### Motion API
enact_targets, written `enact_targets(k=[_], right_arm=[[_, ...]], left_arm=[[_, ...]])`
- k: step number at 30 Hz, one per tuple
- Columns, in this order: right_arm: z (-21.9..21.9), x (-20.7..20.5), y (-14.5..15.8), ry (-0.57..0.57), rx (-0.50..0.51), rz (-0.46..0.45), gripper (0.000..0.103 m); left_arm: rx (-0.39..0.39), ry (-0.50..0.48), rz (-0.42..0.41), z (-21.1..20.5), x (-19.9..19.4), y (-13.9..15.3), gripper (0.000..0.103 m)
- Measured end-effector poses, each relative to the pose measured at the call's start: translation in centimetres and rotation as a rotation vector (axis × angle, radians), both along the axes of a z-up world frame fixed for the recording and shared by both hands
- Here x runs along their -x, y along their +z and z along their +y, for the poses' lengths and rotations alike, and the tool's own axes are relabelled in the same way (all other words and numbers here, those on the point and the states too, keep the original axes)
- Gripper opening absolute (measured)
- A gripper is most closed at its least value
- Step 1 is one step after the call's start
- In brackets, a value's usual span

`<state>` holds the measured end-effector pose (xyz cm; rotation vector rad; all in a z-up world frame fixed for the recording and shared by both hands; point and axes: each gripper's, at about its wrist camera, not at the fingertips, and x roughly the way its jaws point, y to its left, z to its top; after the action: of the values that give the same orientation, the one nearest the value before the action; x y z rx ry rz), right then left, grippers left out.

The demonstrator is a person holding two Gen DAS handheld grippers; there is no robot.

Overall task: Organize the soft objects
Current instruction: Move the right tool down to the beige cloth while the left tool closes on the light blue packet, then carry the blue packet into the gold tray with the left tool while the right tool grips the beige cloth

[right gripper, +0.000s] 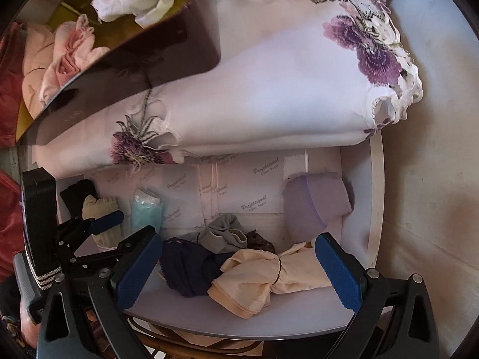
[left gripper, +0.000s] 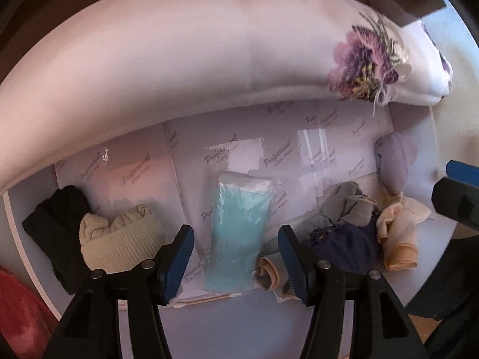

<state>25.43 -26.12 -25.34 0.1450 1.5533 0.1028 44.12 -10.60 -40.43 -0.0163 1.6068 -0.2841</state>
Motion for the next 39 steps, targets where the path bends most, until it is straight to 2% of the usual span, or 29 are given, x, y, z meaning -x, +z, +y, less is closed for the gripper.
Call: enact_targets(k=[9, 12, 13, 17, 23, 26, 28, 32, 36, 39], right_arm=[[0.4, 0.1, -1.0, 0.016, 0.023, 0.017, 0.103], [0.1, 0.1, -1.2, 0.012, 0.029, 0.024, 0.103], [0.2, 0.1, -1.3, 0.013, 0.032, 0.026, 0.103], [0.2, 0.2, -1.8, 0.020, 0.046, 0.036, 0.103], [0.6, 0.2, -3.1, 0.051, 0.044, 0.069, 0.102], [0.7, 0.5, -3.8, 0.070, 0.035, 0.100, 0.095], [0.7, 0.7, -3.8, 0.078, -0.006, 0.121, 0.091], [1.7, 1.3, -2.9, 0.167, -0.004, 0.126, 0.091], [2.3, 2.4, -2.7, 0.252, 0.017, 0.171, 0.091], [2.2, 3.1, -4.0, 0.281, 0.027, 0.243, 0.091]], left_arm=[[-0.045, -0.037, 0.000, -1.6, 1.5, -1.9, 0.054], [-0.046, -0.031, 0.013, -1.6, 1.8, -2.6, 0.045], [-0.045, -0.037, 0.010, -1.7, 1.9, -2.7, 0.037], [-0.026, -0.037, -0.011, -1.3, 1.9, -2.8, 0.029], [0.005, -0.009, -0.027, -0.2, 2.3, -2.4, 0.026], [0.006, 0.009, -0.028, 0.8, 3.0, -2.1, 0.026], [0.002, 0.014, -0.034, 1.2, 3.2, -1.9, 0.026], [0.015, 0.018, -0.054, 1.3, 3.3, -1.0, 0.026], [0.034, 0.031, -0.075, 2.1, 3.4, 0.4, 0.026], [0.037, 0.039, -0.087, 2.6, 3.9, 1.3, 0.026]])
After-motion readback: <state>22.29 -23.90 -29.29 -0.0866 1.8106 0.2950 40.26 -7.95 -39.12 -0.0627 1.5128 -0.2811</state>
